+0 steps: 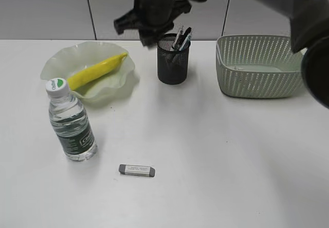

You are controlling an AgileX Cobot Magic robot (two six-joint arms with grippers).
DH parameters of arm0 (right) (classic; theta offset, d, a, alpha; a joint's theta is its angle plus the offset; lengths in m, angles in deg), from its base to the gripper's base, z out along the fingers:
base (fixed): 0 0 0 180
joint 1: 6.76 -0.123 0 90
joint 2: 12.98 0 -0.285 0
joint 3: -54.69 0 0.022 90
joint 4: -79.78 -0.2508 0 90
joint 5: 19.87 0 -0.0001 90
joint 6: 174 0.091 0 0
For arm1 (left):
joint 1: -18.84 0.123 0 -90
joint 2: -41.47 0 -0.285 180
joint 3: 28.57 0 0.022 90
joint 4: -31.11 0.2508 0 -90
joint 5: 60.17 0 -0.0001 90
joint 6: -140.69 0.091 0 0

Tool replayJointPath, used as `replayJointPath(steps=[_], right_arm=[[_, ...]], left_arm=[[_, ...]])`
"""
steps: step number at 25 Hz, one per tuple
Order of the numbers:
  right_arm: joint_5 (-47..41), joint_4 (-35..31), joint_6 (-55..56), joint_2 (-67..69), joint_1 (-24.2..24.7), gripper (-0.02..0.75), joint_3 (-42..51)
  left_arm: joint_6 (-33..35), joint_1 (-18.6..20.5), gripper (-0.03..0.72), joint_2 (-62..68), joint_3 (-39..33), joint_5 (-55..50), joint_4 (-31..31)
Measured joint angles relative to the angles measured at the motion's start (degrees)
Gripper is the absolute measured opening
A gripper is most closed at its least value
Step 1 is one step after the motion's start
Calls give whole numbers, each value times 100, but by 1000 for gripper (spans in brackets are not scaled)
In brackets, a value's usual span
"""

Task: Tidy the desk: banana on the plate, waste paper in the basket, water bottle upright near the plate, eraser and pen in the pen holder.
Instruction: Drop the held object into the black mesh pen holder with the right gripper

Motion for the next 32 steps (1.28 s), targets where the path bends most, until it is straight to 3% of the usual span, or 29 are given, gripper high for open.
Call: replayJointPath(steps=[7,16,18,23,29,32], right_arm=[[1017,218,41,124,639,200,-212],[1282,508,47,585,683,208,-206],[1277,503,53,614,683,264,-206],[1052,503,58,567,683,488,-236],[-383,379,-207,138,669,523,-548],[-489,-271,-514,-323,663,503,-492]], left_arm=[[0,0,382,0,0,0,-2],[0,0,382,0,0,0,-2],[0,0,382,0,0,0,-2],[0,0,382,0,0,0,-2],[0,0,382,0,0,0,-2],[0,0,382,0,0,0,-13]])
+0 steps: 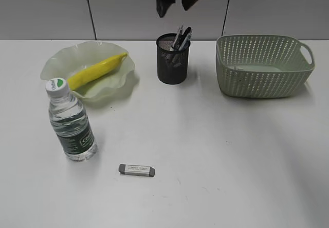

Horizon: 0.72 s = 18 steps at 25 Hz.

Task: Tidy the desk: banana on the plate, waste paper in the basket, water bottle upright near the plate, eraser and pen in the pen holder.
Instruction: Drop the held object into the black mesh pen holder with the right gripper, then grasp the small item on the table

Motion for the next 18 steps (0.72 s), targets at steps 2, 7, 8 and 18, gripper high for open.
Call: replayJointPath(steps=[2,7,8,18], right_arm=[[0,-283,-122,-416,-44,487,199],[0,-167,-185,-1712,-110,466,1551],[0,-90,-185,-2028,-110,465,1994],[-4,231,-190,-5425,-110,465,6671]], left_arm=[[0,0,382,0,0,0,0],[0,0,382,0,0,0,0],[0,0,382,0,0,0,0],[0,0,382,0,0,0,0]])
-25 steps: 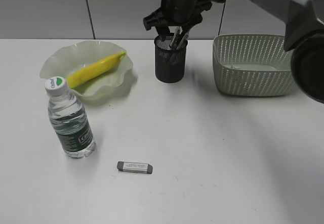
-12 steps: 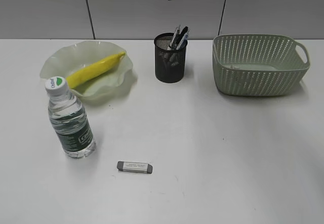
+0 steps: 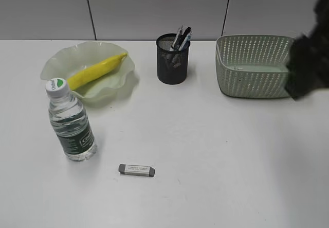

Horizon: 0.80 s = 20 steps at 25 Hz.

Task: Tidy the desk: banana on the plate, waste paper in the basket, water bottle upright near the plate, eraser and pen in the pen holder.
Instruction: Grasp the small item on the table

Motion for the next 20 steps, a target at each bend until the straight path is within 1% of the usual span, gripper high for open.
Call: replayJointPath(steps=[5,8,10,12,14,16,18,20], right_arm=[[-8,6,0,-2078,0,457,2070],[-20,6,-5,-3496,0,455,3042],[-26,6,-5,-4431,0,455,3510],[13,6,-19,-5428,0,454,3881],[134,-7,-49,-6361,0,454,3994],[467,-49,-56,-7310,0,454,4027],[659,-95,-62,-7877,0,451,4117],[732,-120,-49,-7986,-21,443,4170]], left_arm=[[0,0,382,0,0,0,0],[0,0,382,0,0,0,0],[0,0,382,0,0,0,0],[0,0,382,0,0,0,0],[0,0,382,13,0,0,29],[0,0,382,133,0,1,80],[0,-6,382,418,-1,1,144],[0,0,382,841,-1,42,105]])
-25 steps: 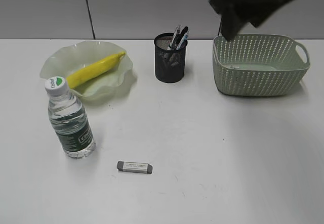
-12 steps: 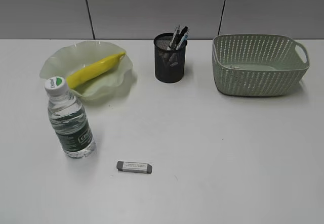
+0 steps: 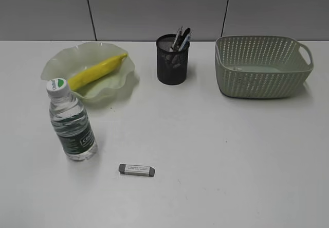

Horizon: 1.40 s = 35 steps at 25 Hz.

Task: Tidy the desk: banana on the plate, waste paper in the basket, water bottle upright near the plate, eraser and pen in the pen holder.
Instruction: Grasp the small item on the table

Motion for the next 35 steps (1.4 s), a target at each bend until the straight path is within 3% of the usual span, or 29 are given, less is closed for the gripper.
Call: replayJointPath(steps=[3,7,11,17,24,35], right_arm=[[166,-152,-44,167,-12,432,92],[213,-186,-92,192,-24,426,108],[213,-198,-110,192,-28,424,108],[220,-209,-110,192,-28,424,108],[220,-209,-110,192,-28,424,108],[226,-209,-110,192,-28,424,108]], left_arm=[[89,0,382,875,98,178,-112],[1245,0,382,2408,470,970,-594],[2721,0,384,4480,1235,1160,-928],[3828,-224,433,6929,2806,653,-843],[4089,-983,477,8859,4063,337,-26],[4100,-1029,480,10437,4168,592,-131]])
